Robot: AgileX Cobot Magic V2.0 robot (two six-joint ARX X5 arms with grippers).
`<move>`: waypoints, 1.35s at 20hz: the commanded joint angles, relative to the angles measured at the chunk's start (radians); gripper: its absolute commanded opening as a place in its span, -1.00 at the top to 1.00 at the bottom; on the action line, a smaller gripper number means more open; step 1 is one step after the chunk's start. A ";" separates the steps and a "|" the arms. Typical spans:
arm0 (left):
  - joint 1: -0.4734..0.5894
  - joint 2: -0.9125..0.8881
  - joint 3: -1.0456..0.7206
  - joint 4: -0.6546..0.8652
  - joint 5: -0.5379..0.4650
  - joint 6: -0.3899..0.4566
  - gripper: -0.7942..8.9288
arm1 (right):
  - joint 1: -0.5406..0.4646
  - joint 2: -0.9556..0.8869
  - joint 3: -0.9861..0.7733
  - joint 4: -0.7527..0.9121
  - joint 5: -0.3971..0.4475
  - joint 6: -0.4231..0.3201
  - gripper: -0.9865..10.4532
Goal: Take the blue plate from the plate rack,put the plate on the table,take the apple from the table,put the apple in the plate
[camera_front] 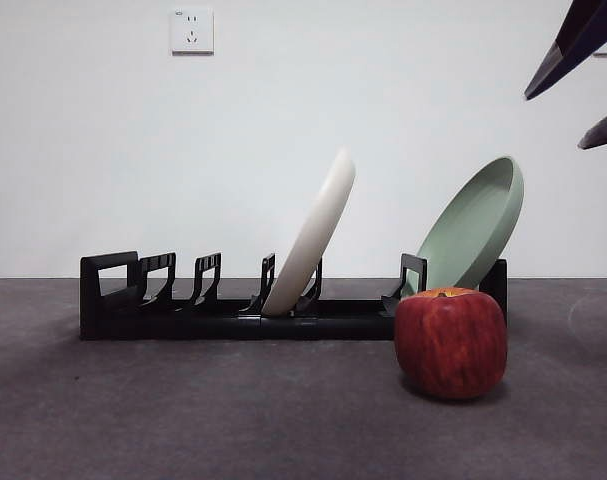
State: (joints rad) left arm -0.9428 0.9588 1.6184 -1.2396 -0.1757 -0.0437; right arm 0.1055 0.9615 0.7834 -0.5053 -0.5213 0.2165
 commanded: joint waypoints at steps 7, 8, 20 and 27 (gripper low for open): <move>-0.365 0.032 -0.511 0.229 -0.238 -0.293 0.85 | 0.001 -0.003 0.003 0.003 0.003 -0.009 0.27; -0.386 0.052 -0.560 0.276 -0.238 -0.302 0.85 | 0.001 -0.003 0.003 0.002 0.003 -0.009 0.27; -0.365 0.645 -0.676 0.650 -0.260 -0.078 0.85 | 0.001 -0.003 0.003 0.002 0.003 -0.009 0.27; -0.219 0.736 -0.676 0.719 -0.185 -0.056 0.83 | 0.001 -0.003 0.003 0.002 0.003 -0.009 0.27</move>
State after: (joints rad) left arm -1.1690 1.6817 0.9504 -0.5205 -0.3901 -0.0967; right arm 0.1055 0.9615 0.7834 -0.5056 -0.5205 0.2165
